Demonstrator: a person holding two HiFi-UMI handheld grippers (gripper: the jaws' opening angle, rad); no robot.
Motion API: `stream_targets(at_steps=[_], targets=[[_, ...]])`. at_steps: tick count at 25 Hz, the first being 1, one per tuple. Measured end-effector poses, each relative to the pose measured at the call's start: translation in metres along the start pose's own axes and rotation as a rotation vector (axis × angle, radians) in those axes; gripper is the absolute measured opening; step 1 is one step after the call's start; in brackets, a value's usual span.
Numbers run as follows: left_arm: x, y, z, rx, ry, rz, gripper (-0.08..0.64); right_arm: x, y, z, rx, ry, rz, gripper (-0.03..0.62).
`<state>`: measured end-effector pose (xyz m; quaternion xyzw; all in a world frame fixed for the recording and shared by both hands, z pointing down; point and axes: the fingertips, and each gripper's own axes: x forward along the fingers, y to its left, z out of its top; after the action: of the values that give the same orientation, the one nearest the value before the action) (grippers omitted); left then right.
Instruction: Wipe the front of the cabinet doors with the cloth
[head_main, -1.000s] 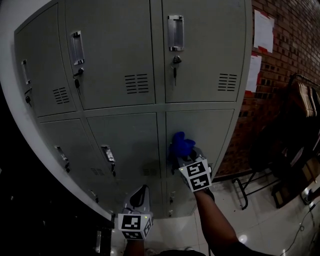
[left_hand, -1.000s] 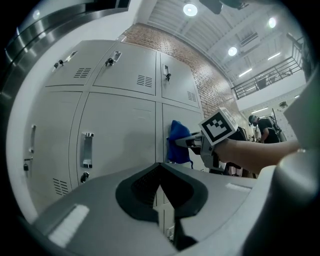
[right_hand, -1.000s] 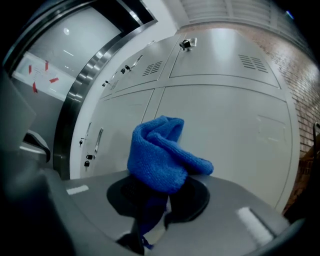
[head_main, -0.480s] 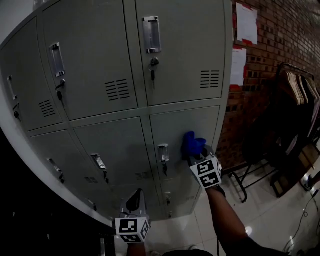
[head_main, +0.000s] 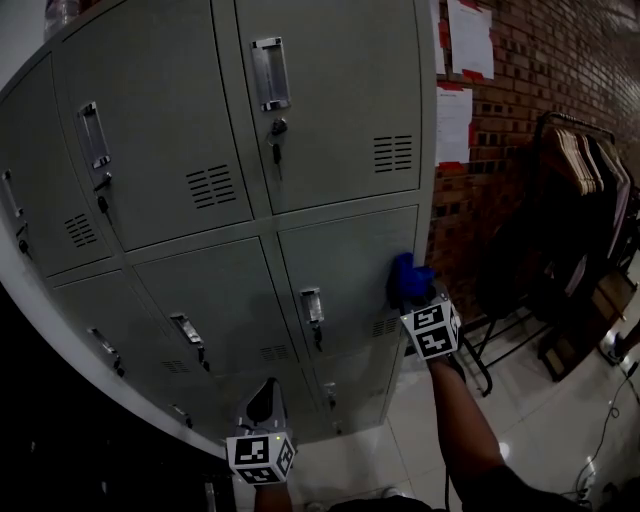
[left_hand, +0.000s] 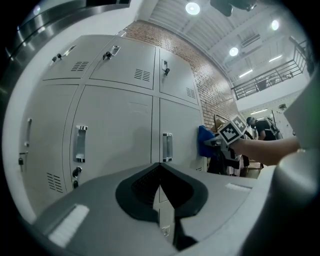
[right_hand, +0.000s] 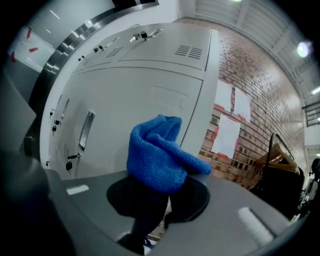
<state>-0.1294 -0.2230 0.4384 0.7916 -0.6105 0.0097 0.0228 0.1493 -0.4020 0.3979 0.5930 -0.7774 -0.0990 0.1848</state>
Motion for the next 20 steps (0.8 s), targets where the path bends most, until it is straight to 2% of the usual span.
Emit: stream_targets(at_steps=[5,8,13,20], targets=[[-0.002,-0.005,0.001,0.008,-0.003,-0.004,0.015,-0.004,-0.01,-0.007,0.004,0.015,-0.022,0.077],[-0.002,-0.008,0.0,0.011,-0.001,-0.007,0.015,-0.013,0.005,0.003,0.024,-0.03,0.009,0.077],[-0.004,-0.007,-0.002,0.021,0.004,-0.001,0.015,-0.018,0.062,0.028,0.027,-0.105,0.128,0.077],[-0.009,-0.001,-0.002,0.021,0.002,0.009,0.015,-0.007,0.159,0.048,-0.007,-0.133,0.337,0.077]])
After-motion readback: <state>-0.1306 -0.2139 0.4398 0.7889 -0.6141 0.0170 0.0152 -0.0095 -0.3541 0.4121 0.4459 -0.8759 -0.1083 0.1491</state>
